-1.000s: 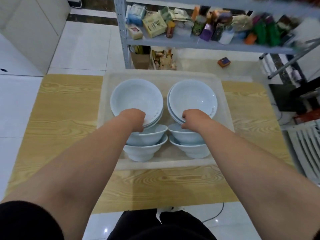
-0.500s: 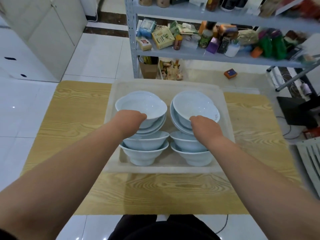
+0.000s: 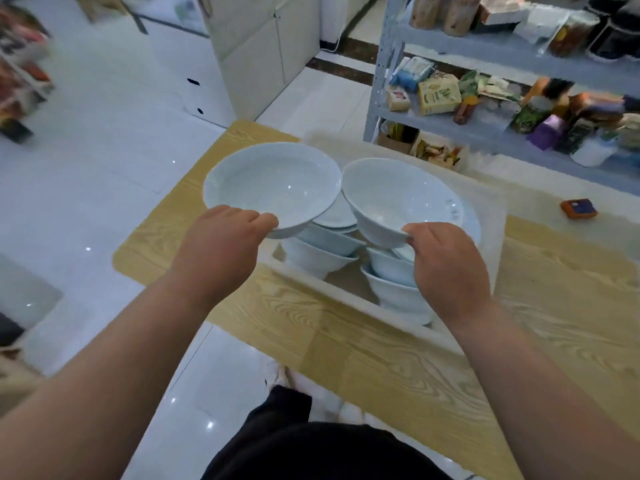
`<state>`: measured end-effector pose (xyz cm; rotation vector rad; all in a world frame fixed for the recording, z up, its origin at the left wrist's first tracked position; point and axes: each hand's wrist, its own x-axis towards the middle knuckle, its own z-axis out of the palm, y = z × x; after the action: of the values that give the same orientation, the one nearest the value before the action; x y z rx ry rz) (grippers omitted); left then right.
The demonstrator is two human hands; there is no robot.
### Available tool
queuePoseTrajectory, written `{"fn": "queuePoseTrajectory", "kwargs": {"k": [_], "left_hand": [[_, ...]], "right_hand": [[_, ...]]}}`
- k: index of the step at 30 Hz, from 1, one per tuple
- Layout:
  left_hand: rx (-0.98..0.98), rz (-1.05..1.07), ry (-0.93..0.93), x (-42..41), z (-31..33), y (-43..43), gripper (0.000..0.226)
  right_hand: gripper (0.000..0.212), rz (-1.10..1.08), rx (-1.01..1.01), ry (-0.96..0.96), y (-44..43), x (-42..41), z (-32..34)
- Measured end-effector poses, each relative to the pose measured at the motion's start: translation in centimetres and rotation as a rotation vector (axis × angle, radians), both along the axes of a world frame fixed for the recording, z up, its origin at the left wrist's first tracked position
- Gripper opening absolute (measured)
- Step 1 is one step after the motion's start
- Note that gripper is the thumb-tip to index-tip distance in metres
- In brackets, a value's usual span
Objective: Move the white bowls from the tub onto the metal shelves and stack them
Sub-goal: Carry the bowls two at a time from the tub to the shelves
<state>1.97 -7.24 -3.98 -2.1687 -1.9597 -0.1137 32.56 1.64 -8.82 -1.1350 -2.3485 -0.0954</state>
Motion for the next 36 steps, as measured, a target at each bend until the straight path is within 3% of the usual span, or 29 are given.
{"fn": "queuePoseTrajectory", "kwargs": {"k": [8, 16, 21, 27, 36], "left_hand": [[-0.013, 0.488, -0.076, -2.3, -0.9, -17.7, 0.039], [-0.075, 0.874, -0.123, -7.3, -1.9, -36.2, 0.037], [-0.004, 1.065, -0.121, -8.6, -1.7, -48.9, 0.031], [0.004, 1.442, -0.081, -7.7, -1.3, -62.5, 0.033], [0.074, 1.938, -0.018, -2.6, -0.3, -73.5, 0.032]], "right_hand": [[0.024, 0.383, 0.002, -0.003, -6.0, -7.7, 0.8], [0.029, 0.751, -0.046, -0.138, -15.3, -21.0, 0.9], [0.039, 0.99, -0.027, -0.168, -25.3, -31.6, 0.6], [0.034, 1.268, -0.003, -0.185, -39.0, -41.8, 1.1], [0.031, 1.743, 0.047, -0.207, -56.8, -52.0, 2.3]]}}
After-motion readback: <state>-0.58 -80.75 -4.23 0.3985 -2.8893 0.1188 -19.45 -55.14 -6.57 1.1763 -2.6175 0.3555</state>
